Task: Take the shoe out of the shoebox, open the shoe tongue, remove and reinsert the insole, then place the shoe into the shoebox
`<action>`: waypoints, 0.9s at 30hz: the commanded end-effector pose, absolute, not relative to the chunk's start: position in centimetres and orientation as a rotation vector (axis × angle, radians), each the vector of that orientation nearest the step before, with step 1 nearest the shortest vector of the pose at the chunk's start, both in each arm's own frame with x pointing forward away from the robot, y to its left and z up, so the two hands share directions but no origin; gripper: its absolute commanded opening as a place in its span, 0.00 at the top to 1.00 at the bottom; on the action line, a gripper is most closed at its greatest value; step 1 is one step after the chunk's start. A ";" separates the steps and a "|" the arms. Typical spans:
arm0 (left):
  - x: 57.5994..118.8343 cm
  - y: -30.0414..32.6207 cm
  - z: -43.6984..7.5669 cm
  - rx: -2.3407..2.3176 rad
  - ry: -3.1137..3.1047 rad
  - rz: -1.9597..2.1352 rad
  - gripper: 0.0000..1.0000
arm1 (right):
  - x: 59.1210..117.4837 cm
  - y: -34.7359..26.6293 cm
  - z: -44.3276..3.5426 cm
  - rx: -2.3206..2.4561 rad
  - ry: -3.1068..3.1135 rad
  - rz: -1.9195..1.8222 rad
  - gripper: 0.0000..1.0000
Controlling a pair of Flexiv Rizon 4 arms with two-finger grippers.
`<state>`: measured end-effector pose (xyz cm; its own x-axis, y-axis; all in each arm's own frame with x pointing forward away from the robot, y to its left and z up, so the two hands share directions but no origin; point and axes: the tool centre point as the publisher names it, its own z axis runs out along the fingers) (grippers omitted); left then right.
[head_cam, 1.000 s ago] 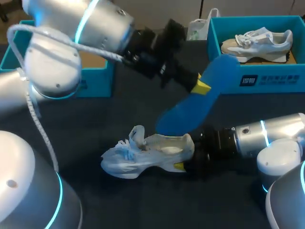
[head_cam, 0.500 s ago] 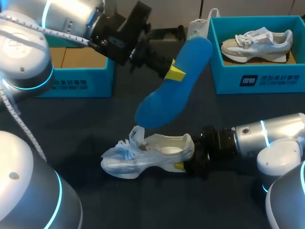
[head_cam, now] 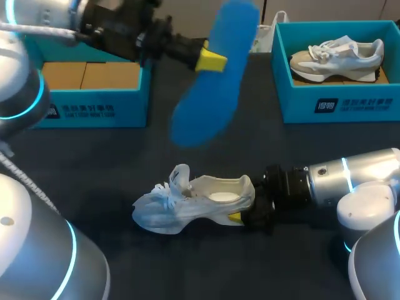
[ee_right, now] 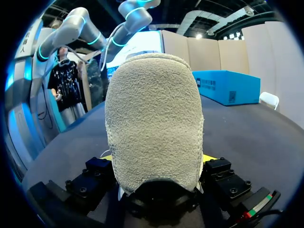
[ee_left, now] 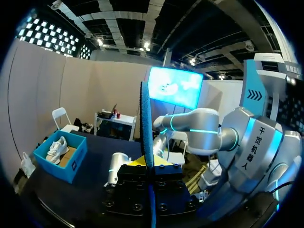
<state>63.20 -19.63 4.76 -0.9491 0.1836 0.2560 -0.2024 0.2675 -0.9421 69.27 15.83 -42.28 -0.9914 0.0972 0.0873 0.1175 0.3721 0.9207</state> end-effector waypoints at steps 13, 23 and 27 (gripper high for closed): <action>58.4 -15.4 6.9 0.061 -2.188 1.860 1.00 | 69.2 15.9 -42.3 -0.203 -2.590 -1.734 1.00; 56.9 -14.3 9.0 0.087 -2.182 1.915 1.00 | 69.2 15.9 -42.3 -0.203 -2.590 -1.734 1.00; 57.1 -14.1 9.2 0.112 -2.124 1.916 1.00 | 69.2 15.9 -42.3 -0.203 -2.590 -1.734 1.00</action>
